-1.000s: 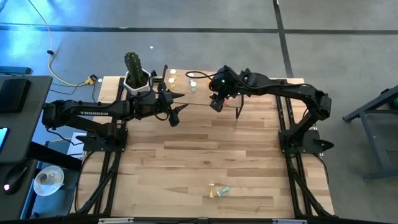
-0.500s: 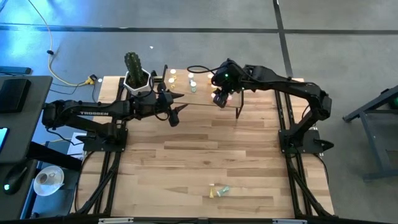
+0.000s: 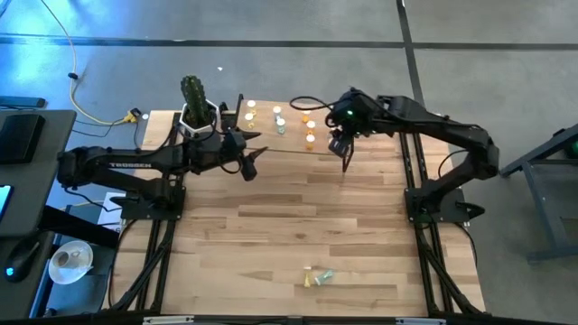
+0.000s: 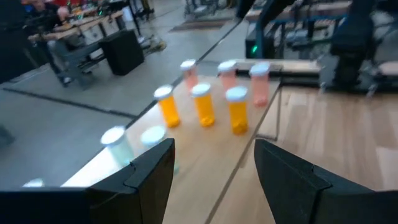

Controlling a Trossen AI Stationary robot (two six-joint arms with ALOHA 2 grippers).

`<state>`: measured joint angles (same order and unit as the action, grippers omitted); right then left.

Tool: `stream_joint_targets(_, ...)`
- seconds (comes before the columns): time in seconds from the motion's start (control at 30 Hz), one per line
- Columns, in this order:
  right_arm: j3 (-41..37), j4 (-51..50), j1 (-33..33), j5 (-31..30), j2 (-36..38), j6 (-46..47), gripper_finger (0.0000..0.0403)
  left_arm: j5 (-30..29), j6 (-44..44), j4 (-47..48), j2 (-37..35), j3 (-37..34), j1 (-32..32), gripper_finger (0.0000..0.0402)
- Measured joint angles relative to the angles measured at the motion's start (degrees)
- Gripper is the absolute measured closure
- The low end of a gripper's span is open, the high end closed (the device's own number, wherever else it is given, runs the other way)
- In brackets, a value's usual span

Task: Pick and place medicine bottles onto shelf by color
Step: Adjust the shelf

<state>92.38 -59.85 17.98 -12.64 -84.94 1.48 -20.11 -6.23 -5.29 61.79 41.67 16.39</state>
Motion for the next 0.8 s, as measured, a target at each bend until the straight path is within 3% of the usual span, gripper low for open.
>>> stream_joint_targets(0.33,-18.33,4.07,-3.50,-6.21,15.86,8.79,0.0236,-2.63,1.46,10.76,-5.65,0.00,-0.01,0.0190)
stream_joint_targets(0.57,-33.29,11.07,-6.79,-5.83,25.64,15.89,0.0236,-1.98,3.77,17.50,-8.58,0.00,-0.55,0.0190)
stream_joint_targets(0.8,-46.97,22.35,-10.81,-2.50,29.84,20.80,0.0236,-1.11,6.86,22.06,-8.70,-2.49,-4.21,0.0190)
